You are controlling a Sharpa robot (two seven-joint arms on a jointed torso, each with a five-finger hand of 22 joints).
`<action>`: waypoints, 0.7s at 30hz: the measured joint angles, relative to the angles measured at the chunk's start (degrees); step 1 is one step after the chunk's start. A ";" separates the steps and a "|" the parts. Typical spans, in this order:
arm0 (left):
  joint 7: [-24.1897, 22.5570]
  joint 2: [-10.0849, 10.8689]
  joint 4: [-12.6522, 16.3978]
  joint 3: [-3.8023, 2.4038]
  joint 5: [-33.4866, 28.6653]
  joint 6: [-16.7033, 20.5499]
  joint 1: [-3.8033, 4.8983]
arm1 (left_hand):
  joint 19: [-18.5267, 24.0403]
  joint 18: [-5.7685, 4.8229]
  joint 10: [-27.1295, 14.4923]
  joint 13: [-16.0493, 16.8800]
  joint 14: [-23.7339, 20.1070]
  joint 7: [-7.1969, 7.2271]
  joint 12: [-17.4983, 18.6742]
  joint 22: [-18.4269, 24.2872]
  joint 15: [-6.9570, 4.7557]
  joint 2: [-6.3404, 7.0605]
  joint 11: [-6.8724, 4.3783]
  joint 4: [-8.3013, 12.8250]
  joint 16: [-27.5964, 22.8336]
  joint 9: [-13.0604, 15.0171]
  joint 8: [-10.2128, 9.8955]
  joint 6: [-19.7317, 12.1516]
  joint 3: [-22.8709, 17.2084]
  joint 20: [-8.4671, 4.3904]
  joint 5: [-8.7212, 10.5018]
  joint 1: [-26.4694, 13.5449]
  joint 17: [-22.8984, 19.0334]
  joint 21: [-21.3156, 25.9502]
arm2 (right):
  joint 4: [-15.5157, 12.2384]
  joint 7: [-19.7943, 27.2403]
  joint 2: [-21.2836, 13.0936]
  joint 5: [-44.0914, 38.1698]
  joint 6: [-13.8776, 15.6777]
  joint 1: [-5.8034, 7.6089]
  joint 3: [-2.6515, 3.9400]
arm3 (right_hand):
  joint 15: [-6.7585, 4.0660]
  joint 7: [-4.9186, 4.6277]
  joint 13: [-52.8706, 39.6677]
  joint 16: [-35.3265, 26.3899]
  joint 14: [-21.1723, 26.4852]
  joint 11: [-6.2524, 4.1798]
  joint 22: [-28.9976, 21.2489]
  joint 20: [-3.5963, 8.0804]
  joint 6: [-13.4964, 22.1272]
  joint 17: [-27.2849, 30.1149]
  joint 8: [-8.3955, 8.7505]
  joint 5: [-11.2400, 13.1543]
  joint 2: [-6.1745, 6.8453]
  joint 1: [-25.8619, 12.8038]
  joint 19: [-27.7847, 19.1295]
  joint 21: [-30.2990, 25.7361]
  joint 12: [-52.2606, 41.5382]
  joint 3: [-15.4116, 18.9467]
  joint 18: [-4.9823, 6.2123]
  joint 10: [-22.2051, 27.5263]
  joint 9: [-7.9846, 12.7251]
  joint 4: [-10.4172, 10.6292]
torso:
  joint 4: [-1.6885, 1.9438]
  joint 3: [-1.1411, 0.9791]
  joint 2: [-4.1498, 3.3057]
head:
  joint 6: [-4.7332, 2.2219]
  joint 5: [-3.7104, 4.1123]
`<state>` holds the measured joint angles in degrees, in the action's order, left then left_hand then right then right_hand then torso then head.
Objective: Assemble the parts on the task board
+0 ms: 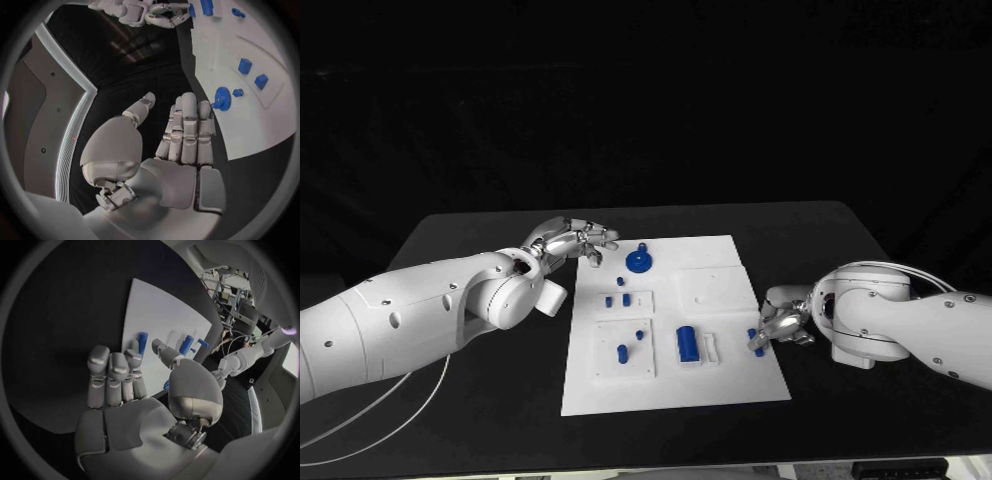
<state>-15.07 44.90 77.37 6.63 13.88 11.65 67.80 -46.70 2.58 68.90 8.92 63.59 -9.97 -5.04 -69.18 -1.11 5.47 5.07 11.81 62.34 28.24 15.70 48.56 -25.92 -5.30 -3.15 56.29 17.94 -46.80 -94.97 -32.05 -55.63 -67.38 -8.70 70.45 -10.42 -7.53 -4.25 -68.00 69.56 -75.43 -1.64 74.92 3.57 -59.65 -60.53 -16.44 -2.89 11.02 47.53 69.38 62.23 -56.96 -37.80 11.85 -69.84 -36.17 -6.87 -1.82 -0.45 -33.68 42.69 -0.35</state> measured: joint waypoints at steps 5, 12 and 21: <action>0.01 0.00 0.01 0.00 0.00 -0.01 0.00 | 0.00 -0.07 0.00 0.00 0.00 0.00 0.00 0.00 0.00 0.00 0.00 0.00 0.00 0.00 0.00 0.00 0.00 0.00 0.00 0.00 0.00 0.00 | -0.01 -0.10 0.81 -2.02 0.16 -0.40 0.14 | -0.02 0.13 -0.05 0.00 -0.05 -0.01 0.00 -0.01 -0.13 0.00 -0.26 0.00 0.00 0.00 0.01 0.00 0.00 0.00 0.00 -0.02 -0.17 0.00 | -0.01 0.00 0.01 | 0.04 -0.05; 0.03 0.08 0.06 0.00 0.00 -0.06 0.00 | 0.00 -0.34 0.00 0.00 0.00 0.00 0.00 -0.05 0.00 0.00 0.00 0.00 0.00 0.00 0.00 0.00 0.00 0.00 0.00 0.00 -0.01 0.00 | 0.30 -0.56 2.27 -7.00 1.13 -1.42 0.18 | 0.05 0.24 -0.06 0.00 -0.15 0.00 0.00 -0.02 -0.27 0.00 -0.09 0.00 0.00 0.00 0.02 0.00 0.00 0.00 0.00 -0.20 -16.69 0.00 | -0.03 0.01 0.01 | 0.20 -0.10; 0.10 0.23 0.21 0.00 0.00 -0.13 0.00 | 0.01 0.44 0.00 0.00 0.00 0.00 0.00 -0.05 0.00 0.00 0.00 -0.04 -0.22 0.01 0.00 0.00 0.04 0.01 0.00 0.00 -0.01 0.00 | 0.24 -0.93 3.46 -11.58 2.11 -1.92 0.25 | 0.06 0.25 -0.05 0.00 -0.16 0.00 0.00 -0.10 -0.27 0.01 -0.29 0.00 0.00 0.00 0.09 0.00 0.00 0.00 0.00 -0.21 -18.20 0.00 | -0.03 -0.03 -0.02 | 0.39 -0.27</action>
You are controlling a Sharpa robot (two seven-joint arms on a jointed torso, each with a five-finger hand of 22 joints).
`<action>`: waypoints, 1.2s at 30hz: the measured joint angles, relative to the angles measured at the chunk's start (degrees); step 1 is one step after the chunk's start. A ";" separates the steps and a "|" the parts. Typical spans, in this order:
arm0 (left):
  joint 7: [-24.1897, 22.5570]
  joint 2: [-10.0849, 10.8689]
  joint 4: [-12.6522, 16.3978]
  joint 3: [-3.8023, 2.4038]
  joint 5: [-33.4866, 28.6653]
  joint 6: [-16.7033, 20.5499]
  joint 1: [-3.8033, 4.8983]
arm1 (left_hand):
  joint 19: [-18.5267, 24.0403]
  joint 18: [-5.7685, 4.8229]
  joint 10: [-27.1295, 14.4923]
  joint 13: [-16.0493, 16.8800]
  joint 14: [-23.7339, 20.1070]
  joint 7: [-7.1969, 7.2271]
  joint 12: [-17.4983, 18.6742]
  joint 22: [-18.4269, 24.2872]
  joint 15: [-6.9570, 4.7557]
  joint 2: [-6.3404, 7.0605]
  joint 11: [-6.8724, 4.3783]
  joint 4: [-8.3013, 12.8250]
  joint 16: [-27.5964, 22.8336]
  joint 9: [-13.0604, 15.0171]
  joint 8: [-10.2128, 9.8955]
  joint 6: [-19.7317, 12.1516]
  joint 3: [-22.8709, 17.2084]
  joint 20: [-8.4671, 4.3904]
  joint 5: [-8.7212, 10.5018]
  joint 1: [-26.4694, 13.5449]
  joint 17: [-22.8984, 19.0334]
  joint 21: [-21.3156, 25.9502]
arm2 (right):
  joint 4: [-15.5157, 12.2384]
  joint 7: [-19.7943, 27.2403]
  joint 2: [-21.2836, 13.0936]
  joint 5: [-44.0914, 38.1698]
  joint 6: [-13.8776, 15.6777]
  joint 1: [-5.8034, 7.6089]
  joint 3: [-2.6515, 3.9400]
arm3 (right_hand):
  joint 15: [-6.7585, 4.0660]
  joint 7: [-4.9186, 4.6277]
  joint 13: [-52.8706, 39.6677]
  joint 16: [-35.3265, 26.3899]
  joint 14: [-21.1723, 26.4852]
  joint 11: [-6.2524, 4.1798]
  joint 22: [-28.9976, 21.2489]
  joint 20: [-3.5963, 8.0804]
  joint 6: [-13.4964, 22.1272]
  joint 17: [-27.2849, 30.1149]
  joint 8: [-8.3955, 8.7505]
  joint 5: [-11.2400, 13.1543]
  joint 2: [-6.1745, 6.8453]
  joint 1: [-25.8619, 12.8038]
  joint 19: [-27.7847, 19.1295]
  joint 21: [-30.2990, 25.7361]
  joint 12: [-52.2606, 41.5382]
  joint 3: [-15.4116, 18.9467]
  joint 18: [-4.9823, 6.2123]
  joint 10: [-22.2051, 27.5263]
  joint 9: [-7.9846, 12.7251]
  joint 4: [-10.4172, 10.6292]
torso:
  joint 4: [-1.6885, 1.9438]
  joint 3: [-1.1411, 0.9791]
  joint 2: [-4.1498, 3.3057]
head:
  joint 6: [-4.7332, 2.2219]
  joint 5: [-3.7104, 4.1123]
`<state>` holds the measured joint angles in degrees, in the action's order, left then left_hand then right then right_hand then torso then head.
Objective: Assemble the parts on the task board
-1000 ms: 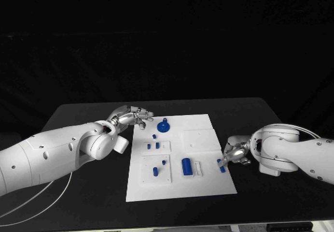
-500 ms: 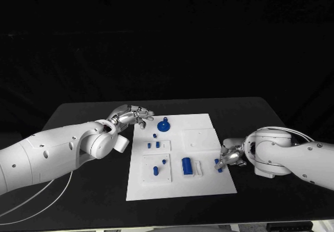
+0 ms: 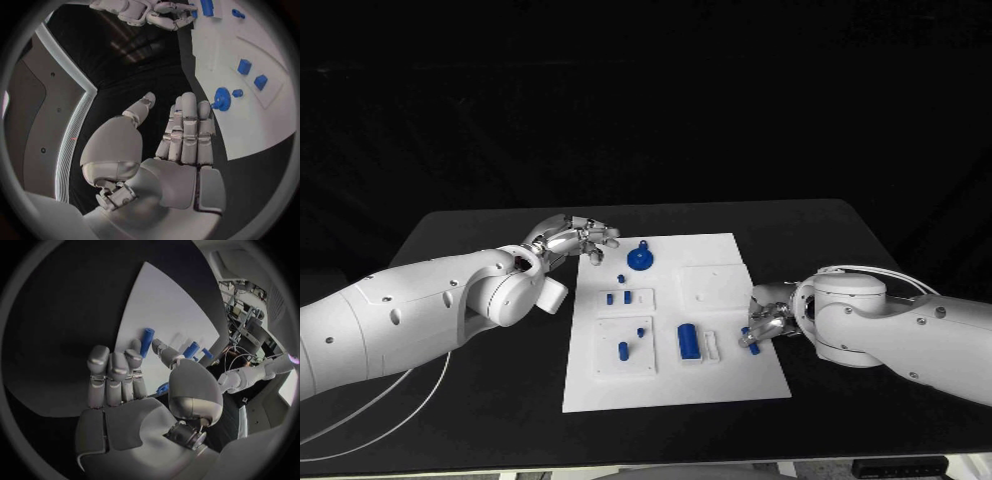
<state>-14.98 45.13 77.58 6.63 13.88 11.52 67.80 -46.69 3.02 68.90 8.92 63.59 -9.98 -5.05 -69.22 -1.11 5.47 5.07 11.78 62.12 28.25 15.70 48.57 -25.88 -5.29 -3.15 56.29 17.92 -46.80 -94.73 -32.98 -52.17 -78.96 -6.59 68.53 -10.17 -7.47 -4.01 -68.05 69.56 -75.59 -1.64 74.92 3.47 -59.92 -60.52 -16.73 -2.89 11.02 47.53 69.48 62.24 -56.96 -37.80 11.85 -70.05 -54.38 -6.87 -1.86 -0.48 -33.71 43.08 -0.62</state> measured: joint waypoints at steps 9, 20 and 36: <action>0.10 -0.02 0.12 0.00 0.00 -0.10 0.00 | 0.00 0.00 0.00 0.00 0.00 0.00 0.00 0.01 0.00 0.00 0.00 -0.12 0.00 -0.05 0.00 0.00 0.12 0.01 0.00 0.00 0.05 0.00 | -0.31 -0.39 0.55 -3.10 -0.05 -0.21 -0.16 | 0.02 0.01 0.05 0.00 0.01 0.00 0.00 -0.01 0.00 0.01 -0.01 0.00 0.68 3.66 0.00 0.00 0.00 -3.45 0.00 -0.01 -1.61 -0.38 | 0.00 0.01 0.03 | 0.20 -0.04; 0.23 0.04 0.27 0.00 0.04 -0.19 0.00 | -0.12 -0.07 0.00 0.00 0.00 0.00 0.00 -0.04 0.00 0.00 0.00 -0.12 0.00 -0.04 0.00 0.00 0.11 -0.12 0.00 0.00 0.04 0.00 | -0.47 -0.23 0.56 -3.31 0.25 -0.21 -0.18 | 0.08 -0.21 0.17 0.00 0.07 0.01 0.00 -0.30 -0.20 0.08 0.43 -6.89 -0.59 5.63 -0.30 0.00 0.00 -3.82 0.01 0.01 -1.61 -5.42 | 0.01 0.04 0.04 | 0.40 -0.10; 0.33 0.08 0.32 0.00 0.06 -0.27 0.00 | -0.12 -0.41 0.00 0.00 0.00 0.00 0.00 -0.03 0.00 0.00 0.00 -0.11 0.00 -0.04 0.00 0.00 0.11 -0.12 0.00 0.00 0.09 0.00 | -1.09 0.07 -1.12 5.88 6.58 -0.35 -0.56 | 0.23 -0.68 0.39 0.00 0.02 -0.20 0.00 -1.23 -0.64 0.08 1.78 -8.25 -3.07 3.64 0.01 0.00 0.00 -6.06 0.23 -0.21 0.91 -6.22 | -0.01 -0.01 0.03 | 0.34 -0.30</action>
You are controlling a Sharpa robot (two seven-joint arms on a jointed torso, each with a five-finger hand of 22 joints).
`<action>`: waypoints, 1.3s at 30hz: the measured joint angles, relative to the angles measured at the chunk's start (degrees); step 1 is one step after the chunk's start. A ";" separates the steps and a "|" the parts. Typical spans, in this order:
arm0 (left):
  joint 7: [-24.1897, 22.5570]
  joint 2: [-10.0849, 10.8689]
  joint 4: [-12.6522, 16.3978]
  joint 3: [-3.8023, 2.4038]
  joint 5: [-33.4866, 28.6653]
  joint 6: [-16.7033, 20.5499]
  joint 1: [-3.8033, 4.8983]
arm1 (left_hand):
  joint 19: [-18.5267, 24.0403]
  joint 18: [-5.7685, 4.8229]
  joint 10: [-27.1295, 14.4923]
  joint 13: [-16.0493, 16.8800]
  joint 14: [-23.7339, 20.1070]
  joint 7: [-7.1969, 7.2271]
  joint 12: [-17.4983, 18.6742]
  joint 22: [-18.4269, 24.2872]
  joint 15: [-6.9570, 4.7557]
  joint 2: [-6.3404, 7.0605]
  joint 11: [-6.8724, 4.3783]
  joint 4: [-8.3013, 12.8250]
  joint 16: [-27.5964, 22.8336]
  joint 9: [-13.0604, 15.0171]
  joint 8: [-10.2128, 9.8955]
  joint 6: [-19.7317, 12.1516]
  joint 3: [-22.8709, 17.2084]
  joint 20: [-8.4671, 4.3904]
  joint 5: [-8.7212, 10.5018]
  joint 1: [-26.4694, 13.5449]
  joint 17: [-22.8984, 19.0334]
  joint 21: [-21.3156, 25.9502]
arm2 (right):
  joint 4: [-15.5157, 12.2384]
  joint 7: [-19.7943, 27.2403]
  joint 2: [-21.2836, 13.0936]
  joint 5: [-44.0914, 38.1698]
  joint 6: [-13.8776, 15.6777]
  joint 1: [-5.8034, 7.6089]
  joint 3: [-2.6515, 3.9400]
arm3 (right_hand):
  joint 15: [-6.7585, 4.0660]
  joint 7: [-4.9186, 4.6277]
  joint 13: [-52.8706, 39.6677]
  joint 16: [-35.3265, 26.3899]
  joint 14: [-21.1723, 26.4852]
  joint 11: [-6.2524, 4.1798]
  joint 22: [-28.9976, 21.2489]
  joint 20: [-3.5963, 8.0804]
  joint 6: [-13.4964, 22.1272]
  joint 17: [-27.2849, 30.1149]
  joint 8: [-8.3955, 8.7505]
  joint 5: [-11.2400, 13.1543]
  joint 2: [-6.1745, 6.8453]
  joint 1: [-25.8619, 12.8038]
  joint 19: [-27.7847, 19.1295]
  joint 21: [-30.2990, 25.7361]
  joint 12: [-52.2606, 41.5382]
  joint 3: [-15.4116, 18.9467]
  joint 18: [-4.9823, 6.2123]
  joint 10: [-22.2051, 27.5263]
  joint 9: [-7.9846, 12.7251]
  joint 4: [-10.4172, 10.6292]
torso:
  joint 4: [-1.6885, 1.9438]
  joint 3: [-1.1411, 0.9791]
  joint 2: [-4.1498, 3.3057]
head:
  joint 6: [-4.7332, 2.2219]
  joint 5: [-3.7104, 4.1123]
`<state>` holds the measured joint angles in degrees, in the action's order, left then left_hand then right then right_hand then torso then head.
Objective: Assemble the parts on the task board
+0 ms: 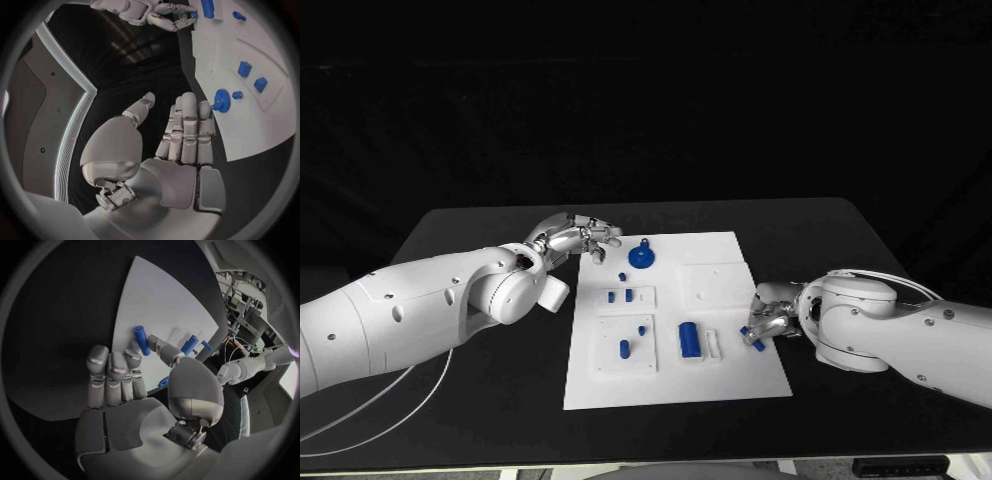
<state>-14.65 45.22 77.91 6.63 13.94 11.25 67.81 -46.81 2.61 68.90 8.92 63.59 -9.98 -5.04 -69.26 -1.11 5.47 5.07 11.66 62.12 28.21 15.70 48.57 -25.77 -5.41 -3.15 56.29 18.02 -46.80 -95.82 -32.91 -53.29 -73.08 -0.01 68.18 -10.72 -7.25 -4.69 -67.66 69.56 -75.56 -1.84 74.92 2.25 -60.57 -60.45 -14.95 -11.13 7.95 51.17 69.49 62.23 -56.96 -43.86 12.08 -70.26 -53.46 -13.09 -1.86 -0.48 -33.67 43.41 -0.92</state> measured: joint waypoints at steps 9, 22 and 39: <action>0.04 -0.02 -0.01 0.00 0.01 -0.03 0.00 | 0.00 -0.12 0.00 0.00 0.00 0.00 0.00 -0.05 0.00 0.00 0.00 0.00 0.00 -0.04 0.00 0.00 0.00 0.00 0.00 0.00 -0.01 0.00 | -1.02 0.75 -0.07 10.51 3.68 0.69 -0.26 | -0.07 0.18 0.06 0.00 -0.27 -0.21 0.00 0.29 -0.28 0.06 -0.01 0.50 -1.03 0.55 0.36 0.00 0.00 0.52 0.35 -0.19 18.24 1.03 | 0.00 -0.01 0.00 | -0.04 -0.01; 0.11 -0.01 0.02 0.00 0.03 -0.10 0.00 | 0.01 0.40 0.00 0.00 0.00 0.00 0.00 -0.05 0.00 0.00 0.00 0.00 0.00 -0.05 0.00 0.00 0.00 0.01 0.00 0.00 -0.01 0.23 | -1.36 0.87 1.06 20.59 4.61 0.71 -0.28 | -0.20 0.19 0.10 0.00 -0.15 -0.21 0.00 0.23 -0.29 0.16 -0.33 0.49 -0.35 -0.74 0.43 -0.01 0.00 1.23 0.37 -0.19 18.33 1.89 | 0.03 0.07 -0.01 | 0.07 -0.08; 0.24 0.02 0.09 0.00 0.05 -0.28 0.00 | 0.01 0.39 0.00 0.00 0.00 0.00 0.00 -0.09 0.00 0.00 0.00 0.00 0.00 -0.04 0.24 0.00 0.00 0.01 0.00 0.00 0.03 0.23 | 0.36 0.88 3.24 23.40 4.92 0.71 -0.30 | -0.17 0.22 0.10 0.00 -0.14 -0.21 0.00 0.22 -0.31 0.17 -0.34 0.71 -0.04 -1.47 0.42 0.00 0.00 1.70 0.39 -0.19 18.44 2.37 | 0.05 0.07 -0.01 | 0.04 -0.24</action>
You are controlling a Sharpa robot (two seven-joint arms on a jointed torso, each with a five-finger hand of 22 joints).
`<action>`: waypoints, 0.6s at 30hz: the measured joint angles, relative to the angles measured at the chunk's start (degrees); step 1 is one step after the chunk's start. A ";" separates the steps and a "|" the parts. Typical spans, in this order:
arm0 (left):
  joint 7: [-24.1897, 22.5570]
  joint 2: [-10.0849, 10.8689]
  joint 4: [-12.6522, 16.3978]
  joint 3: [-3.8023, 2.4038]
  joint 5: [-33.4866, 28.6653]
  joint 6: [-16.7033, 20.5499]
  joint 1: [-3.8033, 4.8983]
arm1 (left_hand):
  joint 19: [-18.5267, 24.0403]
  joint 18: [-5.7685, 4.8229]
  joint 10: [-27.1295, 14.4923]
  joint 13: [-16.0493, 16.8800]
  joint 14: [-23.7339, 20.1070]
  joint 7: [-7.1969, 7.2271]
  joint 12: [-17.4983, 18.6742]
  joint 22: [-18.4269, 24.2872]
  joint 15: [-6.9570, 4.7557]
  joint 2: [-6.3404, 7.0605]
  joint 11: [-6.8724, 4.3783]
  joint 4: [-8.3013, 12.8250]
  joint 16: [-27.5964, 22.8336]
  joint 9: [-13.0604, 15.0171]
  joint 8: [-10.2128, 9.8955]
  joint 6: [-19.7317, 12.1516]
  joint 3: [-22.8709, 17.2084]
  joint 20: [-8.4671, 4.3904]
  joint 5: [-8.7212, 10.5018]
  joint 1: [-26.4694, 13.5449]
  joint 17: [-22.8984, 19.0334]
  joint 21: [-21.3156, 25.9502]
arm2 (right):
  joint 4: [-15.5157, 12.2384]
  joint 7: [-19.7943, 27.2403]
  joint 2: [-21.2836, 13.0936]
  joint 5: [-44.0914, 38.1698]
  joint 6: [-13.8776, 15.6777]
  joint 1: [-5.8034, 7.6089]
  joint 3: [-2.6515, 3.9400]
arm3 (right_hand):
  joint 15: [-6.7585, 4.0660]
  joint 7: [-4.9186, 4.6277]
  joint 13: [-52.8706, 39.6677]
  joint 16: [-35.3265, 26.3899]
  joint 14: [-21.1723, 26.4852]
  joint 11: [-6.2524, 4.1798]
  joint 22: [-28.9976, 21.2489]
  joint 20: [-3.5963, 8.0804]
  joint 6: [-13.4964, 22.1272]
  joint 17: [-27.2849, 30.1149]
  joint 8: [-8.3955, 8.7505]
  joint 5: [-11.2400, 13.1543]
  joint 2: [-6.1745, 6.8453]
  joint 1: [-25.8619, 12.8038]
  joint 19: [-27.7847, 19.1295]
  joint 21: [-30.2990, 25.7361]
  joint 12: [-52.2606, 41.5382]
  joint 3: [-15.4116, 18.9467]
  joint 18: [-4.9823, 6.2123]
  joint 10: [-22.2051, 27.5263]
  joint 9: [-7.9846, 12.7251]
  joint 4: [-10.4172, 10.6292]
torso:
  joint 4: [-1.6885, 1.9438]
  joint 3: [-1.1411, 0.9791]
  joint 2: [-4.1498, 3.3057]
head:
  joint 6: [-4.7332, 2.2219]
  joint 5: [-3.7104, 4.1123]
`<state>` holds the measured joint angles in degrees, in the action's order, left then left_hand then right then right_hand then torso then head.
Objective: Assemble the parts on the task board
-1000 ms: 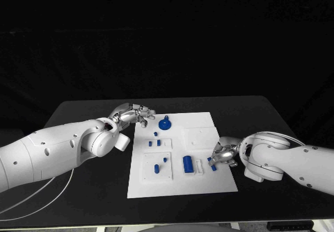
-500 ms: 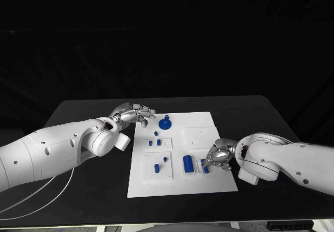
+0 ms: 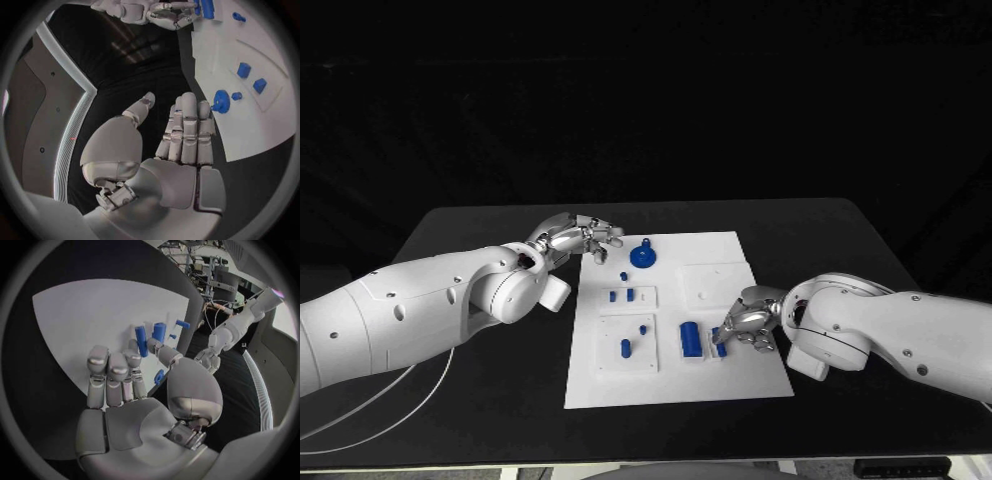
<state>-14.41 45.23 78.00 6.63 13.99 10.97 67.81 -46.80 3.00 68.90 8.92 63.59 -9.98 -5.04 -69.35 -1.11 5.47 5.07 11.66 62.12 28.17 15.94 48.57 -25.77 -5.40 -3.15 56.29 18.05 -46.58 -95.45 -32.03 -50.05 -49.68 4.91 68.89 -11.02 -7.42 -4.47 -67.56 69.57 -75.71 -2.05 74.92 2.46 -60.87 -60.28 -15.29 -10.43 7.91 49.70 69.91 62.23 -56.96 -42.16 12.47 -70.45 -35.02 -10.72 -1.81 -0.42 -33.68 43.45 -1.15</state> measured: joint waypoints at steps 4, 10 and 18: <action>0.02 0.00 0.02 0.00 0.00 -0.04 0.00 | 0.00 -0.03 0.00 0.00 0.00 0.00 0.00 0.00 0.00 0.00 0.00 0.00 0.00 -0.05 0.00 0.00 0.00 0.00 0.00 0.00 0.00 0.00 | 0.23 -0.06 0.20 0.06 -0.09 0.00 0.00 | 0.01 0.06 0.00 0.00 0.00 0.00 0.00 0.00 -0.06 0.00 0.04 0.24 0.00 0.00 0.00 0.00 0.00 0.01 0.00 0.00 0.08 0.01 | -0.01 0.00 0.00 | 0.05 -0.06; 0.05 0.01 0.02 0.00 0.00 -0.08 0.00 | 0.00 -0.10 0.00 0.00 0.00 0.00 0.00 -0.01 0.00 0.00 0.00 0.00 0.00 -0.05 0.00 0.00 0.00 0.00 0.00 0.00 -0.01 0.00 | 0.51 -0.15 0.38 0.07 -0.19 0.01 -0.02 | 0.06 0.07 0.00 0.00 0.05 0.00 0.00 -0.01 -0.06 0.05 0.22 0.45 0.23 -0.23 0.00 0.00 0.00 0.16 0.00 0.00 0.31 0.15 | -0.01 -0.01 0.00 | 0.13 -0.14; 0.08 0.04 0.05 0.00 0.01 -0.14 0.00 | 0.01 -0.36 0.00 0.00 0.00 0.00 0.00 -0.05 0.00 0.00 0.00 0.00 0.00 -0.05 0.00 0.00 0.00 0.01 0.00 0.00 0.04 0.00 | 0.82 -0.17 0.62 0.07 -0.32 -0.03 -0.03 | 0.10 0.07 -0.01 0.00 0.07 0.00 0.00 -0.01 -0.07 0.05 0.22 0.67 0.36 -0.35 -0.01 0.00 0.00 0.32 0.00 0.00 0.26 0.32 | -0.04 -0.03 -0.01 | 0.19 -0.22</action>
<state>-14.33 45.27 78.05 6.63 14.00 10.83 67.81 -46.79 2.64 68.90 8.92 63.59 -9.98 -5.04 -69.39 -1.11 5.47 5.06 11.66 62.12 28.12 15.94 48.57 -25.77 -5.39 -3.15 56.29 18.09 -46.58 -94.64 -32.20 -49.43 -49.61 4.59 68.85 -11.06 -7.32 -4.40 -67.57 69.57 -75.63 -2.05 74.92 2.45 -60.94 -60.23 -15.07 -9.76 8.27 49.35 69.90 62.23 -56.96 -41.84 12.47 -70.45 -34.77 -10.40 -1.85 -0.44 -33.69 43.64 -1.37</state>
